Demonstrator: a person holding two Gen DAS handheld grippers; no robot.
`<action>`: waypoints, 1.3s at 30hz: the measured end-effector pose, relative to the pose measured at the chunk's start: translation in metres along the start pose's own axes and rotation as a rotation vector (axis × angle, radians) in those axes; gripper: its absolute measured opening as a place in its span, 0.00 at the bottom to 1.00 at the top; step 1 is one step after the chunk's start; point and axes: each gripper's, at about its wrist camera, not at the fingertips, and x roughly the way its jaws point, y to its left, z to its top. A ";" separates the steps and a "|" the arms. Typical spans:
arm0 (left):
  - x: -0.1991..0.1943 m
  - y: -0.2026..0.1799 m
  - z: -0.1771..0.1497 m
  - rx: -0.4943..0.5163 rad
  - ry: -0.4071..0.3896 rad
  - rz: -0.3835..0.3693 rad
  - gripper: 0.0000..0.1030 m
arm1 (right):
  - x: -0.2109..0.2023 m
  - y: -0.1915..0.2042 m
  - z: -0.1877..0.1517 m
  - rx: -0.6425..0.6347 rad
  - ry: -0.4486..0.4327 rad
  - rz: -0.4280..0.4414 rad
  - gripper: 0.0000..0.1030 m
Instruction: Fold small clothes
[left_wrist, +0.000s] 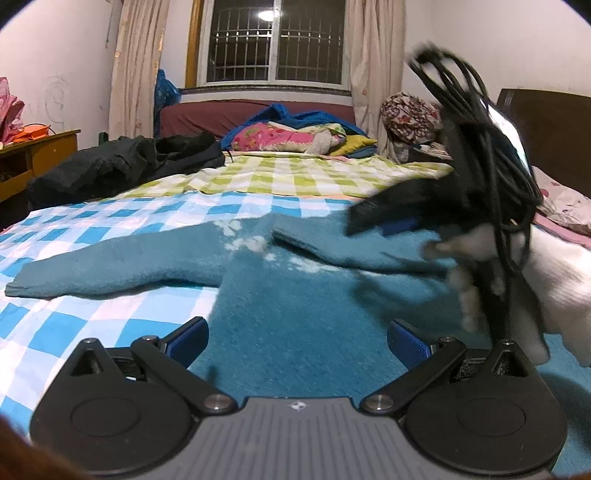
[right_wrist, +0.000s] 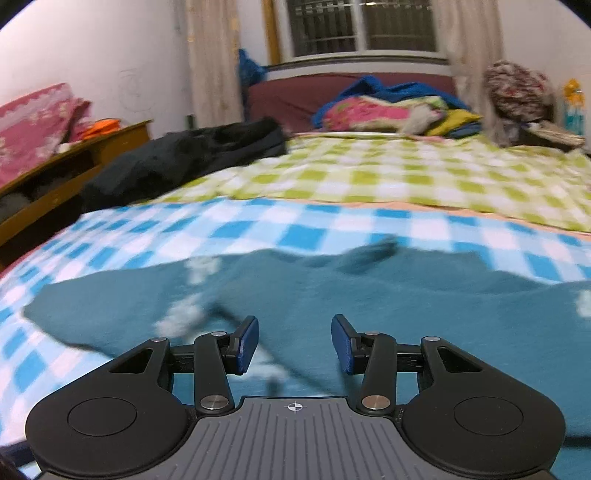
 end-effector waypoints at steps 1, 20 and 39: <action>0.000 0.002 0.001 -0.004 -0.003 0.006 1.00 | 0.002 -0.008 -0.001 0.012 0.006 -0.024 0.41; 0.029 0.172 0.024 -0.453 -0.037 0.325 1.00 | -0.016 -0.020 -0.035 0.070 0.023 0.035 0.39; 0.090 0.274 0.015 -0.880 -0.086 0.370 0.68 | -0.012 -0.011 -0.050 0.124 0.032 0.102 0.44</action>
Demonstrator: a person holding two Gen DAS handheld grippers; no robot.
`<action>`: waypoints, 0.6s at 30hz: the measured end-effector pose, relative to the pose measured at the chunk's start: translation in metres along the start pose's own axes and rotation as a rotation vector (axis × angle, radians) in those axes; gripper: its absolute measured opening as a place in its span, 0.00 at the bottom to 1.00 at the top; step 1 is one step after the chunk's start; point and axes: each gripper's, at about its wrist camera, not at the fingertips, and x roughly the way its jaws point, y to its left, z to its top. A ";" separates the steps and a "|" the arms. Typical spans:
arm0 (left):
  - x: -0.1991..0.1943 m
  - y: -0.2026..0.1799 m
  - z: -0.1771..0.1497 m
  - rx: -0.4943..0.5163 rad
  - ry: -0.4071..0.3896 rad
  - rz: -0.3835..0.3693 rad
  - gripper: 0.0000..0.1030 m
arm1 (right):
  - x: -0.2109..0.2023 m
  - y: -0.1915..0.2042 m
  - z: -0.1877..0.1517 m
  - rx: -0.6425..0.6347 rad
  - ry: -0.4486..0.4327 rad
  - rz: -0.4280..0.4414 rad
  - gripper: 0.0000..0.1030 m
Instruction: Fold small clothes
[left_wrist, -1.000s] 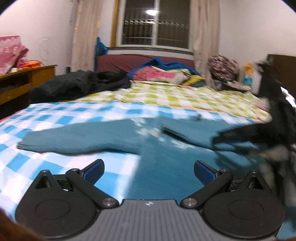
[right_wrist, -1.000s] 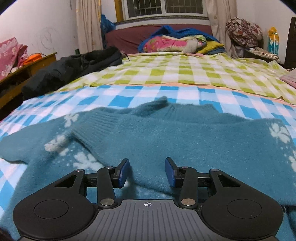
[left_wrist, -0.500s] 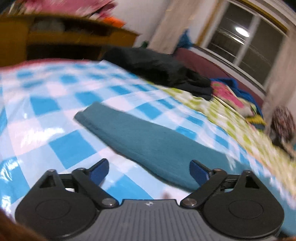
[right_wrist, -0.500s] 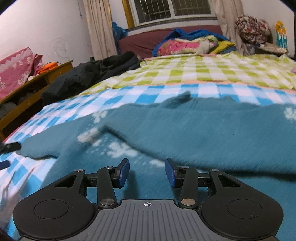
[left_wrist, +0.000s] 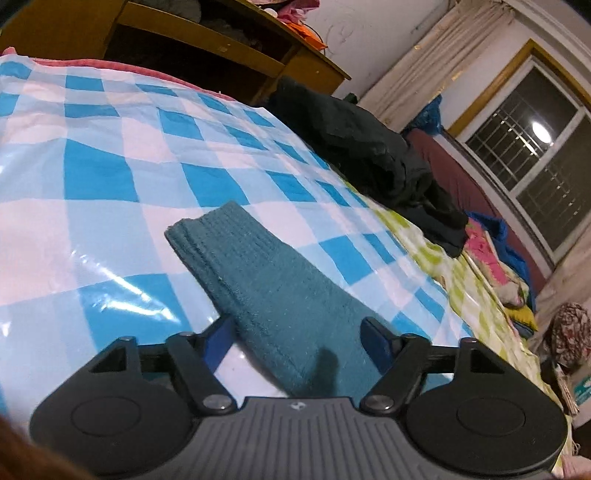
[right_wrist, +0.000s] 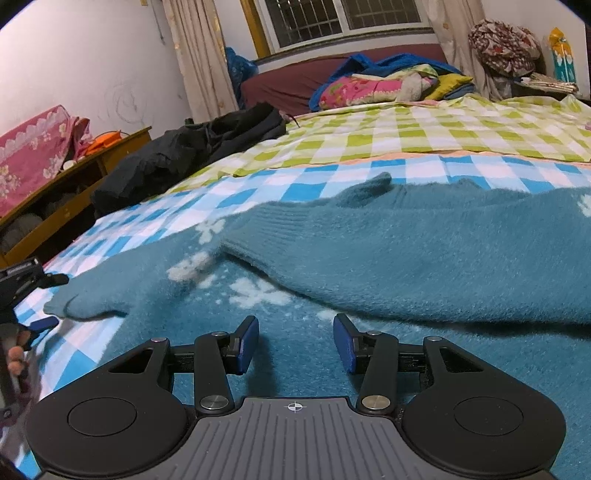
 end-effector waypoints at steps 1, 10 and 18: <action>0.003 -0.002 0.001 0.005 -0.001 0.013 0.57 | 0.000 0.000 0.000 0.003 -0.001 0.002 0.44; -0.005 -0.035 0.003 0.136 -0.011 -0.060 0.20 | -0.002 -0.004 0.003 0.038 0.008 0.025 0.43; -0.040 -0.109 -0.041 0.443 0.010 -0.260 0.19 | -0.010 -0.006 0.009 0.082 0.014 0.049 0.42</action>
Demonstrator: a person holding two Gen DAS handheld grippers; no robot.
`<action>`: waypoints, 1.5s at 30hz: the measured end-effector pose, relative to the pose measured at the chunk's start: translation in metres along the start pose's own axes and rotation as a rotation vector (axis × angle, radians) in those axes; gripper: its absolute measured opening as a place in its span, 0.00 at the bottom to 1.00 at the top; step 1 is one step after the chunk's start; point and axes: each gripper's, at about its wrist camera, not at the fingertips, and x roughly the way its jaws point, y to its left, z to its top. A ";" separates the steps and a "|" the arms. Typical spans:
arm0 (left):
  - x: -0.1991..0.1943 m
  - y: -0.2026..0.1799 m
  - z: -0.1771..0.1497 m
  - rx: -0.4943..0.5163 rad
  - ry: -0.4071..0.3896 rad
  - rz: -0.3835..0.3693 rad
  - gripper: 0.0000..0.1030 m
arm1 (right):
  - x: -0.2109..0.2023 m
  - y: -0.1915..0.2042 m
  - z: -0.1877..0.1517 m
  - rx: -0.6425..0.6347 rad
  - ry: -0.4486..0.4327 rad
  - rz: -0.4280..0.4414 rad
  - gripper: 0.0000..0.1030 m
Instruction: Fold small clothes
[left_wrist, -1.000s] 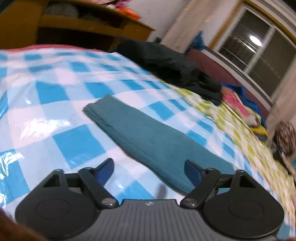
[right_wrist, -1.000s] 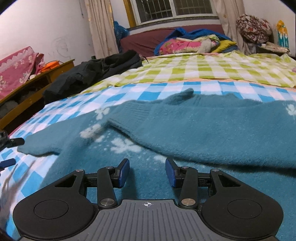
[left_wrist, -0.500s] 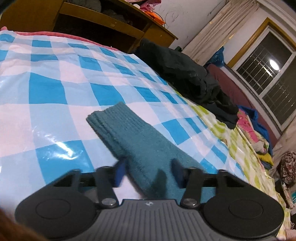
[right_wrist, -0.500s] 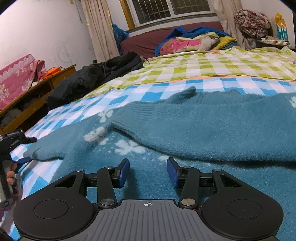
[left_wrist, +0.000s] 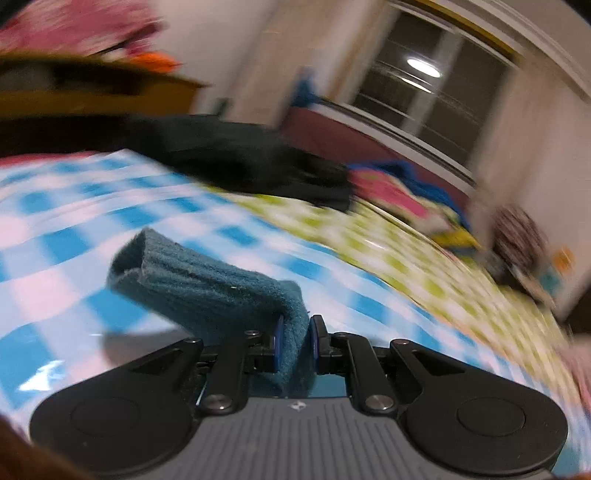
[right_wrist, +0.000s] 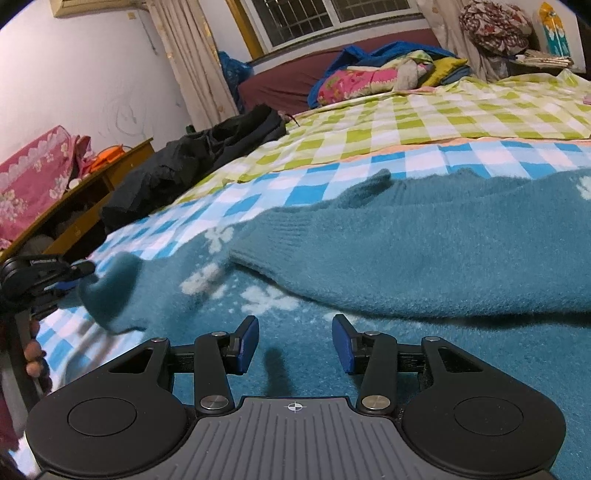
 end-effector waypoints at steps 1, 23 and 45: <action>-0.004 -0.014 -0.005 0.049 -0.001 -0.025 0.19 | -0.002 0.000 0.001 0.004 -0.004 0.002 0.42; -0.051 -0.079 -0.086 0.311 0.161 -0.219 0.19 | 0.009 -0.002 0.020 0.169 0.120 0.156 0.50; -0.072 -0.065 -0.090 0.294 0.135 -0.184 0.20 | 0.049 0.007 0.004 0.587 0.167 0.205 0.48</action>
